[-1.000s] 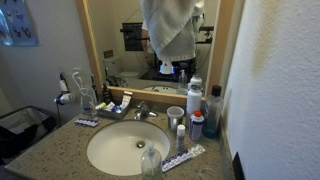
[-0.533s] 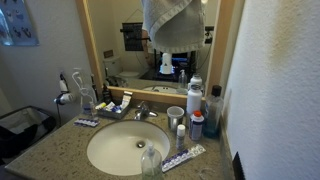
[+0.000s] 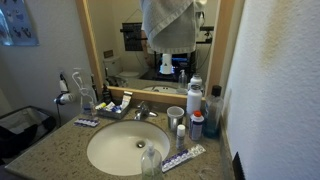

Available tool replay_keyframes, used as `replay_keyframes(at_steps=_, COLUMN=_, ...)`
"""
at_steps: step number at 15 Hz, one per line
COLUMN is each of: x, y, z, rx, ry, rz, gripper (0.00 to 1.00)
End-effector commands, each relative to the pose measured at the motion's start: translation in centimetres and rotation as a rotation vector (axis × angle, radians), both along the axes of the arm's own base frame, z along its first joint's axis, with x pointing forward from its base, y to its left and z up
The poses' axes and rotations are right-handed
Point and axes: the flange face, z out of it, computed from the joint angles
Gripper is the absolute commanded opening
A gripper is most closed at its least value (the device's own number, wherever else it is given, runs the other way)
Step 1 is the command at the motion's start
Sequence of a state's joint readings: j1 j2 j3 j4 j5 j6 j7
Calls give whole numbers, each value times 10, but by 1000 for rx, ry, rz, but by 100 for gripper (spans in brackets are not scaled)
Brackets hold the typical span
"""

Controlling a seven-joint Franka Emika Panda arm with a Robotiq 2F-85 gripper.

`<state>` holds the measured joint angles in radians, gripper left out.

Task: Pick up the towel from the hand basin, wipe the wall with it and put the towel back on the hand basin.

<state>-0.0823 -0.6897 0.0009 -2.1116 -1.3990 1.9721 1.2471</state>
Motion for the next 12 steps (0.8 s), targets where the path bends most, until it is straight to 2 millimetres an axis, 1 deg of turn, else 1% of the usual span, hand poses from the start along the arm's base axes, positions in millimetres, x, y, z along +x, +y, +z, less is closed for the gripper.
replay_keyframes(at_steps=1, x=9, y=-9, z=8, rx=-30, ry=-46, rz=-45, gripper=4)
replay_keyframes(at_steps=3, x=14, y=-18, z=9, rx=-46, ry=-70, rz=-74, gripper=4)
replay_keyframes(at_steps=5, x=21, y=-31, z=7, rx=-62, ry=-83, rz=-113, gripper=4)
replay_keyframes(at_steps=11, x=40, y=-86, z=2, rx=-103, ry=-123, rz=-269, gripper=4)
replay_keyframes(at_steps=12, x=43, y=-91, z=3, rx=-112, ry=-128, rz=-287, gripper=4)
